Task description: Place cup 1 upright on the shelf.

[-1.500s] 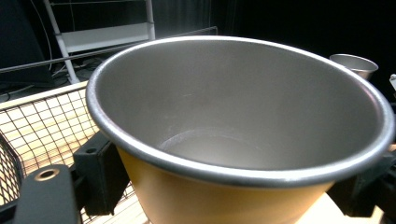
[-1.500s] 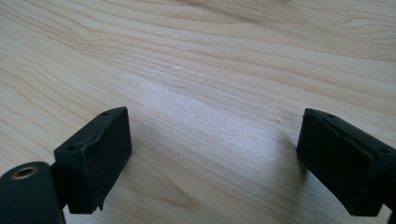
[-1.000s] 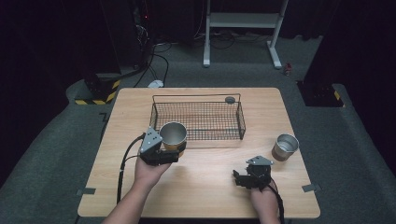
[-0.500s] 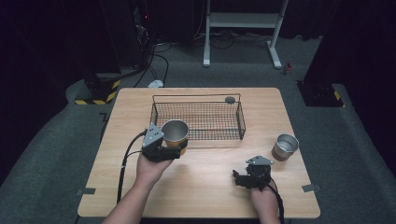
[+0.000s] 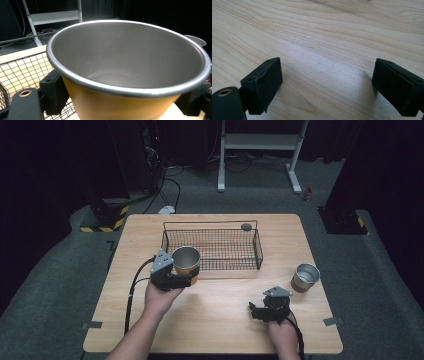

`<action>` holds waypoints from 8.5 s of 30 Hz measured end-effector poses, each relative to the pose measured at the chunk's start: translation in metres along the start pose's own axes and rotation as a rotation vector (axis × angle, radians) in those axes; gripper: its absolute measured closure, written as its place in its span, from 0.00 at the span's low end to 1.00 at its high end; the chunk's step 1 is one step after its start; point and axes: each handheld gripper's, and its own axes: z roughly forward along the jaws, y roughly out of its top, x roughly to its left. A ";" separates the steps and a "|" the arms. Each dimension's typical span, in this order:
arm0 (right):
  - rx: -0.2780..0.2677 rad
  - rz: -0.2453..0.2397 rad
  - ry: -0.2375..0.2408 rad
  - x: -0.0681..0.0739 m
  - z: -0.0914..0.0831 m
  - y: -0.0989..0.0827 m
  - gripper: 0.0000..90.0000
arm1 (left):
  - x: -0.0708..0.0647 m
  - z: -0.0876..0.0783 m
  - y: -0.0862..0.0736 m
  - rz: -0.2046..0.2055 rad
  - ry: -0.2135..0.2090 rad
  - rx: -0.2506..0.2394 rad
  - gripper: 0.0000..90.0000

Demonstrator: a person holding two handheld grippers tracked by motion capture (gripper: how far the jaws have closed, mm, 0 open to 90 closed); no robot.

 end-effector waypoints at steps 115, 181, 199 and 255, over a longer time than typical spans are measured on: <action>0.000 -0.008 0.006 0.001 0.000 0.000 0.10 | 0.048 0.087 0.050 -0.080 0.101 0.003 0.17; 0.002 -0.009 0.006 0.001 0.000 0.000 0.11 | 0.063 0.137 0.024 -0.161 0.182 0.284 0.17; 0.005 -0.001 0.006 0.002 -0.001 0.000 0.11 | 0.069 0.141 0.019 -0.185 0.216 0.312 0.17; 0.002 -0.003 0.004 0.002 -0.001 0.000 0.11 | 0.062 0.140 0.007 -0.074 0.232 0.352 0.08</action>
